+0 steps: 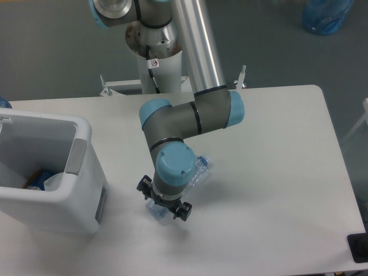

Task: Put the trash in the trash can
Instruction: 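Close the gripper around the bottle's middle, then lift the bottle and carry it over the trash bin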

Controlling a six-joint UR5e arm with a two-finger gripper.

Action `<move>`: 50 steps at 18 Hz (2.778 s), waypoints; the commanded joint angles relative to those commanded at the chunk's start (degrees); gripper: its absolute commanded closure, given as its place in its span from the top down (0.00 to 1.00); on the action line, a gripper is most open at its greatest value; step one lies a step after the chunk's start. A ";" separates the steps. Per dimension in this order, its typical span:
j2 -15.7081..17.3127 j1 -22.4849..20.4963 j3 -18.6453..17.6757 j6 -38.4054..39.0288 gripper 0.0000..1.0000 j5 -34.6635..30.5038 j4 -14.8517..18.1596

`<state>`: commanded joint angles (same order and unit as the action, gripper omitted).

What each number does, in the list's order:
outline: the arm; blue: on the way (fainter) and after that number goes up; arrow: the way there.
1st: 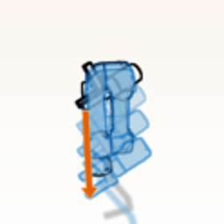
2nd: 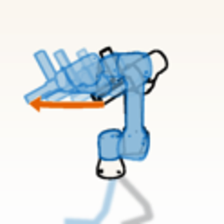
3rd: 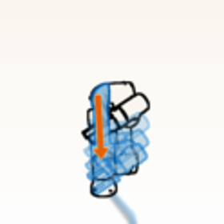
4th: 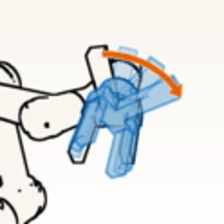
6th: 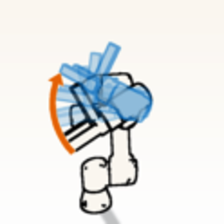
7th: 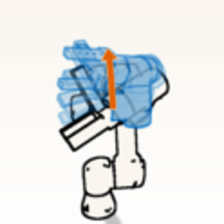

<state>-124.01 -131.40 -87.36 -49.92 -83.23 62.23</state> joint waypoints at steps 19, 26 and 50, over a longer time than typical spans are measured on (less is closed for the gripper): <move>-1.06 1.67 3.16 0.62 0.55 -1.41 0.35; 2.72 0.53 4.57 -0.09 0.55 -0.79 0.18; 13.27 -9.84 16.78 11.59 0.55 31.27 -0.70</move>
<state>-110.74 -141.24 -70.59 -38.34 -51.96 61.53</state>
